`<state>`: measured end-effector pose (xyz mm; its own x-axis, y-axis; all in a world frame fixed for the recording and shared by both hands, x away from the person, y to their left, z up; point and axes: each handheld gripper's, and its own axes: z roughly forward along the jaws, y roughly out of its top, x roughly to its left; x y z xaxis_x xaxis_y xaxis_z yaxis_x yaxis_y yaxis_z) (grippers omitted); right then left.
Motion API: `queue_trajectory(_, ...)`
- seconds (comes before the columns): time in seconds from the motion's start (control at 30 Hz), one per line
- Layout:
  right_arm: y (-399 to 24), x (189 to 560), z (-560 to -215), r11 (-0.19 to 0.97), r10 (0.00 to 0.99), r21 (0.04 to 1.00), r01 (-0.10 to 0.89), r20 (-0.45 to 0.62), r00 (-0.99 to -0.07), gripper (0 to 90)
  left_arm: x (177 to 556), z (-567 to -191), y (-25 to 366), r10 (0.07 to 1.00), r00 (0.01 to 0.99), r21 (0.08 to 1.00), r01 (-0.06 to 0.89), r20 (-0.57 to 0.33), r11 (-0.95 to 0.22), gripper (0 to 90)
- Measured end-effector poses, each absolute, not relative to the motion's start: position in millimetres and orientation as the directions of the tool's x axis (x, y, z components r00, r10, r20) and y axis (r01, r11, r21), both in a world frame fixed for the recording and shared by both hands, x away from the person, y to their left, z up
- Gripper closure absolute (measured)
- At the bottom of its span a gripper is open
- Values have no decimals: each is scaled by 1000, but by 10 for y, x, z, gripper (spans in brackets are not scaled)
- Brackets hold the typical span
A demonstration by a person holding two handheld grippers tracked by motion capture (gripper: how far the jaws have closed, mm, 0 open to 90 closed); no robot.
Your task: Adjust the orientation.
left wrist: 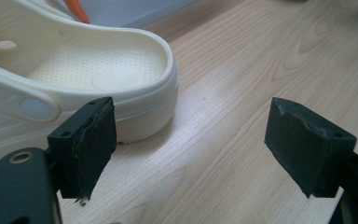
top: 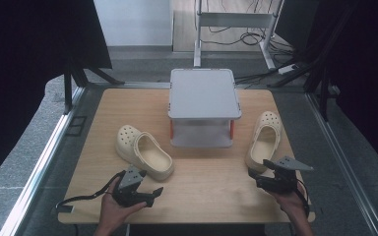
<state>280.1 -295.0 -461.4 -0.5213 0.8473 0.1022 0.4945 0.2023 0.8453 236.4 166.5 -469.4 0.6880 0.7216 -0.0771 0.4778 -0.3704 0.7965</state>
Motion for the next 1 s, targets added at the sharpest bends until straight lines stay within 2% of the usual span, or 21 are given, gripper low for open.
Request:
queue_trajectory(0.33,-2898,2827,-4499,230,823,847,478,93,-561,299,2443,-4681,1660,710,697,800,480,-98,-360,173)
queue_trajectory(0.4,-2857,2877,-4451,217,812,850,481,117,-572,308,2443,-4649,1624,710,702,795,461,-55,-394,175)
queue_trajectory(0.5,-2806,2905,-4420,219,807,852,476,116,-580,314,2448,-4631,1595,690,721,800,453,-69,-393,174)
queue_trajectory(1.0,-2218,3223,-3908,379,699,787,486,102,-708,326,2455,-4616,1588,686,724,788,463,-73,-406,176)
